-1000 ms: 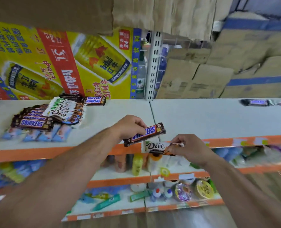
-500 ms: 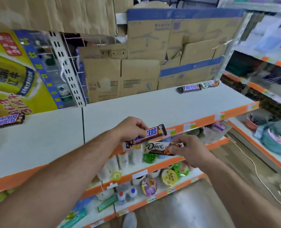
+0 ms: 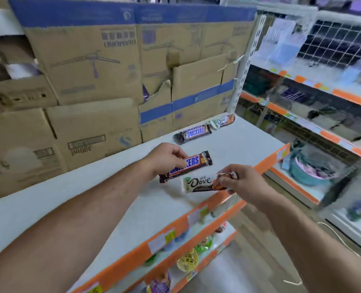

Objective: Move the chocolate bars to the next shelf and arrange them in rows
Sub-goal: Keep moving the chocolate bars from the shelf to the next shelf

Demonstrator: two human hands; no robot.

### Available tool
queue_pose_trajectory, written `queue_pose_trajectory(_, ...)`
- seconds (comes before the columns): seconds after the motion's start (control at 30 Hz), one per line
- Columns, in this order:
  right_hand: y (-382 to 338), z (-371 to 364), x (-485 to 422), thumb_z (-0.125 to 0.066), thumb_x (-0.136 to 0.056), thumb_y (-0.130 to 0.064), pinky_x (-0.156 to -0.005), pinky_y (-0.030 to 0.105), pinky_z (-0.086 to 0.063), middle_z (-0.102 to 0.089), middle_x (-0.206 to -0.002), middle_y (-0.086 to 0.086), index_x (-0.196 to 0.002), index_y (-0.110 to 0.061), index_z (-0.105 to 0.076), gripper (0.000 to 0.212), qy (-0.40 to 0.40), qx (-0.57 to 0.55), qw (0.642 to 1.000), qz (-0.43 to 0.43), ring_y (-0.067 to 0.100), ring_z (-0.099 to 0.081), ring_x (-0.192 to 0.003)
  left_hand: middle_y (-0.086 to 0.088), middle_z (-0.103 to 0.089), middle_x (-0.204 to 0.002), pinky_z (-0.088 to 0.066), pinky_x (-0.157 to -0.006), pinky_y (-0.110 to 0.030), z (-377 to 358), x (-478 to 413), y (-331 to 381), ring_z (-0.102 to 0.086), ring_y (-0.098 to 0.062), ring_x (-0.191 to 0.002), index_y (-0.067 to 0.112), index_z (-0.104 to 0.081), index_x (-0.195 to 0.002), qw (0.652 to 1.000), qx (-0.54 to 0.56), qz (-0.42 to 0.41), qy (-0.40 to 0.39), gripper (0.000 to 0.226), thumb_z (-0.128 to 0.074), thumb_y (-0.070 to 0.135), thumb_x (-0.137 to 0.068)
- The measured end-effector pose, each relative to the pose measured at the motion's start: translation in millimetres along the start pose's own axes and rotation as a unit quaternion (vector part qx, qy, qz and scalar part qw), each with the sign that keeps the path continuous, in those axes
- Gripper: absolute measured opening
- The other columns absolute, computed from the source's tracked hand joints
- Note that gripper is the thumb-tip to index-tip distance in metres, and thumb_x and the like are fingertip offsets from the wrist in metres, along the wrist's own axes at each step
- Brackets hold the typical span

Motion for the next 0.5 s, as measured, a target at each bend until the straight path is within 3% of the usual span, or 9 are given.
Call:
queue_pose_trajectory(0.13, 11.2, 26.3, -51.2, -0.069, -0.089, -0.02, -0.073, 0.046, -0.057, -0.07, -0.077, 0.005, -0.089, -0.022, -0.07, 0.002, 0.008, -0.016, 1.0, 0.001, 0.018, -0.061, -0.064, 0.003, -0.073, -0.092, -0.05, -0.076, -0.028, -1.1, -51.5, 16.4, -0.065, -0.013, -0.081, 0.023, -0.074, -0.09, 1.0, -0.008, -0.001, 0.005, 0.015, -0.075, 0.013, -0.08)
queue_pose_trajectory(0.23, 19.1, 41.9, -82.7, -0.069, -0.09, -0.022, -0.07, 0.045, -0.057, -0.07, -0.082, 0.011, -0.09, -0.022, -0.07, 0.001, -0.006, -0.007, 1.0, 0.003, 0.019, -0.06, -0.065, 0.005, -0.072, -0.089, -0.05, -0.077, -0.028, -7.0, -83.7, 26.2, -0.065, -0.013, -0.082, 0.024, -0.074, -0.09, 1.0, -0.026, 0.003, -0.005, 0.014, -0.076, 0.014, -0.079)
queue_pose_trajectory(0.4, 39.9, 75.4, -147.6, -0.068, -0.09, -0.015, -0.063, 0.031, -0.054, -0.066, -0.079, 0.005, -0.087, -0.017, -0.068, 0.003, -0.006, -0.029, 0.999, 0.016, 0.016, -0.056, -0.063, 0.01, -0.067, -0.081, -0.045, -0.065, -0.022, -17.2, -129.5, 44.7, -0.059, -0.009, -0.074, 0.023, -0.073, -0.093, 0.998, -0.061, 0.01, 0.007, 0.015, -0.074, 0.014, -0.081)
queue_pose_trajectory(0.5, 56.3, 93.2, -191.4, -0.07, -0.088, -0.013, -0.063, 0.035, -0.051, -0.067, -0.077, 0.007, -0.086, -0.017, -0.069, 0.004, -0.031, -0.027, 0.999, 0.027, 0.018, -0.055, -0.062, 0.011, -0.066, -0.077, -0.045, -0.068, -0.025, -26.8, -153.8, 53.6, -0.058, -0.009, -0.071, 0.023, -0.073, -0.092, 0.997, -0.076, 0.029, 0.008, 0.014, -0.074, 0.014, -0.081)
Point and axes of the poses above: each hand's wrist, its own x-axis away from the middle knuckle, its own z-axis out of the back of the hand, y = z × x, the point moved 8 cm from there along -x, towards the middle knuckle
